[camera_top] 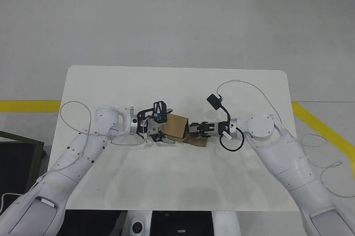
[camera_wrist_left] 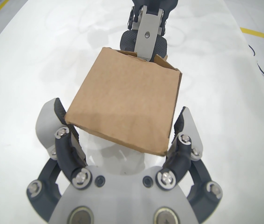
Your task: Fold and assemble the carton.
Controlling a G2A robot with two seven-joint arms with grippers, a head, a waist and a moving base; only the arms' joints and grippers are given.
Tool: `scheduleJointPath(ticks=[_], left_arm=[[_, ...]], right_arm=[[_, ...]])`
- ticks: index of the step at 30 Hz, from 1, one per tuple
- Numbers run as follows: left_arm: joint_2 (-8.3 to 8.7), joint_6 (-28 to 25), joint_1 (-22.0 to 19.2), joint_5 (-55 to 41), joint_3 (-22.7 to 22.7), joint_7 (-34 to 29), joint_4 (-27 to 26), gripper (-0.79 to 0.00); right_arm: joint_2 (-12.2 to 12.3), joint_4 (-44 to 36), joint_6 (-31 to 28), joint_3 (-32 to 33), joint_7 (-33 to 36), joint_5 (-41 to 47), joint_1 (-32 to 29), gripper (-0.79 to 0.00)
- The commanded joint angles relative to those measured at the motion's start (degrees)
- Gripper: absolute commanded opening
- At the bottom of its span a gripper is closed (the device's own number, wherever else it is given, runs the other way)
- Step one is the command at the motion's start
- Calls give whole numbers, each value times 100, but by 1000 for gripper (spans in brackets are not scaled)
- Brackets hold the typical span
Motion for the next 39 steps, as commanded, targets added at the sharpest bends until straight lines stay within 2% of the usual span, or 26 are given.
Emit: scheduleJointPath(ticks=[1, 17, 23, 29, 39], left_arm=[[-2, 0, -2, -3, 6, -19, -1, 0], [-15, 0, -10, -82, 31, -152, 1, 0], [-22, 0, -15, -153, 36, -215, 14, 0], [-29, 7, -14, -226, 14, -301, 12, 0], [-52, 229, 50, -527, -57, -616, -11, 0]], right_arm=[[-41, 78, -36, -85, -10, 43, 67, -785], [-358, 784, -370, -596, -15, 340, 513, -785], [-407, 952, -470, -619, 88, 387, 600, -785], [-305, 775, -312, -400, 324, 201, 566, -785], [64, 58, 242, 389, 710, -235, 62, -782]])
